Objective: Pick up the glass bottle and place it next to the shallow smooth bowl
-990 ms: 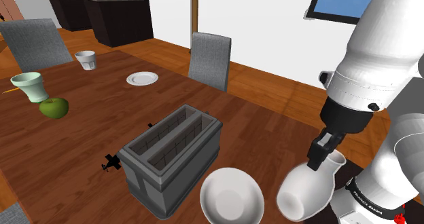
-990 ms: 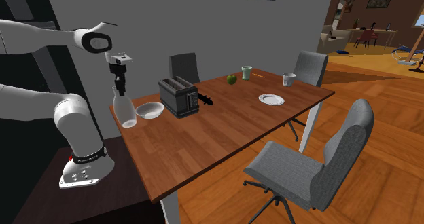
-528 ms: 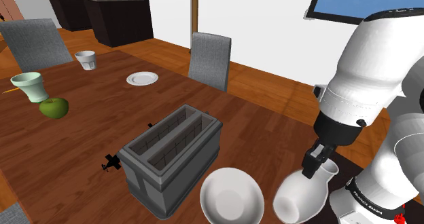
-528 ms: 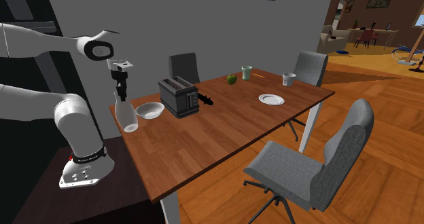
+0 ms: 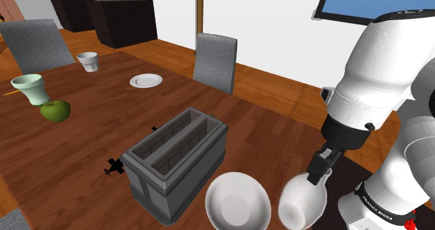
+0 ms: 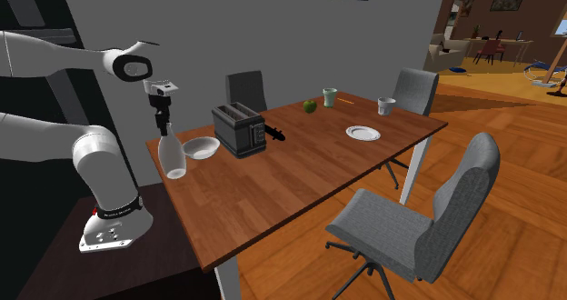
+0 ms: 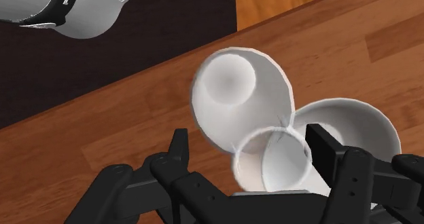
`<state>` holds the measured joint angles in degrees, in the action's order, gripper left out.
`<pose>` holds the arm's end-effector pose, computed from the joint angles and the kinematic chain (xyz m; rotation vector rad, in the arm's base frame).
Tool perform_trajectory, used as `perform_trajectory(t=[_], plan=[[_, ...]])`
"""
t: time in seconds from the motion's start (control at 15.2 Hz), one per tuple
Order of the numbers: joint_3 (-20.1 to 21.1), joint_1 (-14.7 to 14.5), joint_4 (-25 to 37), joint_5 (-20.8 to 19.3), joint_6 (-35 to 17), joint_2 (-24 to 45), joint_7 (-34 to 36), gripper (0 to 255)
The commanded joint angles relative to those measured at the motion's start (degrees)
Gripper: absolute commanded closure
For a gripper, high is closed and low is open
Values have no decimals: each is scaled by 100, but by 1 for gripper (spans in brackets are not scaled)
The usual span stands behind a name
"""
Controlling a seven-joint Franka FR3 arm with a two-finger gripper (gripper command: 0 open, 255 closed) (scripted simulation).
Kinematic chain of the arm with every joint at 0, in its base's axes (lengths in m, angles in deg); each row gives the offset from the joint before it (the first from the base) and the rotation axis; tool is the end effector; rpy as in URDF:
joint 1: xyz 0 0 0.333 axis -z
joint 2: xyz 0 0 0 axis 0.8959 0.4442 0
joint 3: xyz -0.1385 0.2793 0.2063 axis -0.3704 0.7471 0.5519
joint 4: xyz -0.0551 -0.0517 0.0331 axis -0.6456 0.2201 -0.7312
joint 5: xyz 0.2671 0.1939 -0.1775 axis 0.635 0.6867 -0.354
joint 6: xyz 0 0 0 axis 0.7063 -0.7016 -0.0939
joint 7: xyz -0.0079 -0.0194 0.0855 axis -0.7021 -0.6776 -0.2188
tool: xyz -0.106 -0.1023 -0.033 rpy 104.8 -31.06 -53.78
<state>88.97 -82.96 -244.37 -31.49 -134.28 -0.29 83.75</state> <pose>0.1055 0.1989 0.4256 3.1377 -0.0671 -0.1119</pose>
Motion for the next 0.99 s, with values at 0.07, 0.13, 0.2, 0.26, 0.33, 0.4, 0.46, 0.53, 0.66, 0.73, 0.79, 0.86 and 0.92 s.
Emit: perform_trajectory(t=[0.07,0.13,0.2,0.26,0.33,0.4,0.46,0.53,0.66,0.73,0.79,0.86,0.92], plan=[[0,0,0,0,0,0,0,0],[0,0,0,0,0,0,0,0],[0,0,0,0,0,0,0,0],[-85,40,177,-87,185,-11,8,0],[-165,79,359,-170,364,-9,16,0],[-240,117,546,-247,538,3,24,0],[-297,145,697,-306,671,20,31,0],[-297,144,697,-306,671,20,32,0],[-297,144,697,-306,671,20,32,0],[-297,144,697,-306,671,20,32,0],[-297,144,697,-306,671,20,32,0],[-297,144,697,-306,671,20,32,0],[-297,144,697,-306,671,20,32,0]])
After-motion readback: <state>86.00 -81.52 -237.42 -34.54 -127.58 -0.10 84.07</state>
